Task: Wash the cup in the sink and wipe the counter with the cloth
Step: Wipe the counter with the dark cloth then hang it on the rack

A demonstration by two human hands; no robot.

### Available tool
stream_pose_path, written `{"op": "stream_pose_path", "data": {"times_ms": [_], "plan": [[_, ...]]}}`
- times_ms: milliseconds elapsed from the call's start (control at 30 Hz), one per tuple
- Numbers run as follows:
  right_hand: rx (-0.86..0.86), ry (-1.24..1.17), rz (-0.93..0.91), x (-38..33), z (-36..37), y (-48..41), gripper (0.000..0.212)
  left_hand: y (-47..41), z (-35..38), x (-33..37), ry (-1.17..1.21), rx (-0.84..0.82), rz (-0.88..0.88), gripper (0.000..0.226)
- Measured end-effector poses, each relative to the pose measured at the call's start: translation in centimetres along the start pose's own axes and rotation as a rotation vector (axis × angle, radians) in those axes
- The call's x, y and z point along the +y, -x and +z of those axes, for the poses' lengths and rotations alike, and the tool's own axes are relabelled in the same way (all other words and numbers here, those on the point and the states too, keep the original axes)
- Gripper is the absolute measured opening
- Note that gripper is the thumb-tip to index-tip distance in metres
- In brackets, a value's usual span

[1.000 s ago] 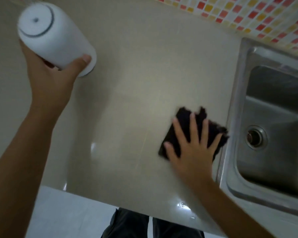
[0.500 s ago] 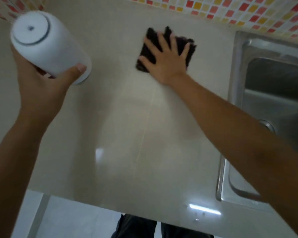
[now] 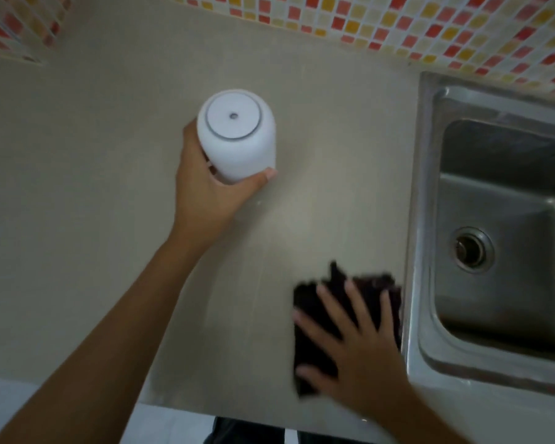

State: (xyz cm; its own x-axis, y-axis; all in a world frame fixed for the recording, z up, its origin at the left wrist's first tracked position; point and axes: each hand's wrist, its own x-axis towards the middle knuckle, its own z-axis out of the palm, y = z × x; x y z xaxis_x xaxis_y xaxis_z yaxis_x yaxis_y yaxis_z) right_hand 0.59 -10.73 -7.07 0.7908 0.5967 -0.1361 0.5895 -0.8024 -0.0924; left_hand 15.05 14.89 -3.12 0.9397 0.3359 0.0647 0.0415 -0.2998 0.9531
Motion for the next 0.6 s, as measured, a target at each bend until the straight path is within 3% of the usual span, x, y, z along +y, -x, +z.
{"op": "stream_pose_path", "data": {"times_ms": [167,300,433,600], "plan": [[0.159,-0.02,0.344,10.5,-2.1,-15.7,0.066,0.6,1.5,-0.3,-0.001,-0.041,-0.008,0.092],[0.073,-0.081,0.52,17.9,-4.4,-25.1,0.07,2.2,2.2,-0.2,0.001,-0.073,-0.014,0.093],[0.091,-0.092,0.506,16.3,-3.7,-24.1,0.068,2.7,2.2,-0.2,-0.006,-0.076,0.005,0.093],[0.137,-0.066,0.374,7.4,-2.1,-12.5,0.063,2.6,2.1,-0.6,-0.032,-0.108,0.011,0.092]]}}
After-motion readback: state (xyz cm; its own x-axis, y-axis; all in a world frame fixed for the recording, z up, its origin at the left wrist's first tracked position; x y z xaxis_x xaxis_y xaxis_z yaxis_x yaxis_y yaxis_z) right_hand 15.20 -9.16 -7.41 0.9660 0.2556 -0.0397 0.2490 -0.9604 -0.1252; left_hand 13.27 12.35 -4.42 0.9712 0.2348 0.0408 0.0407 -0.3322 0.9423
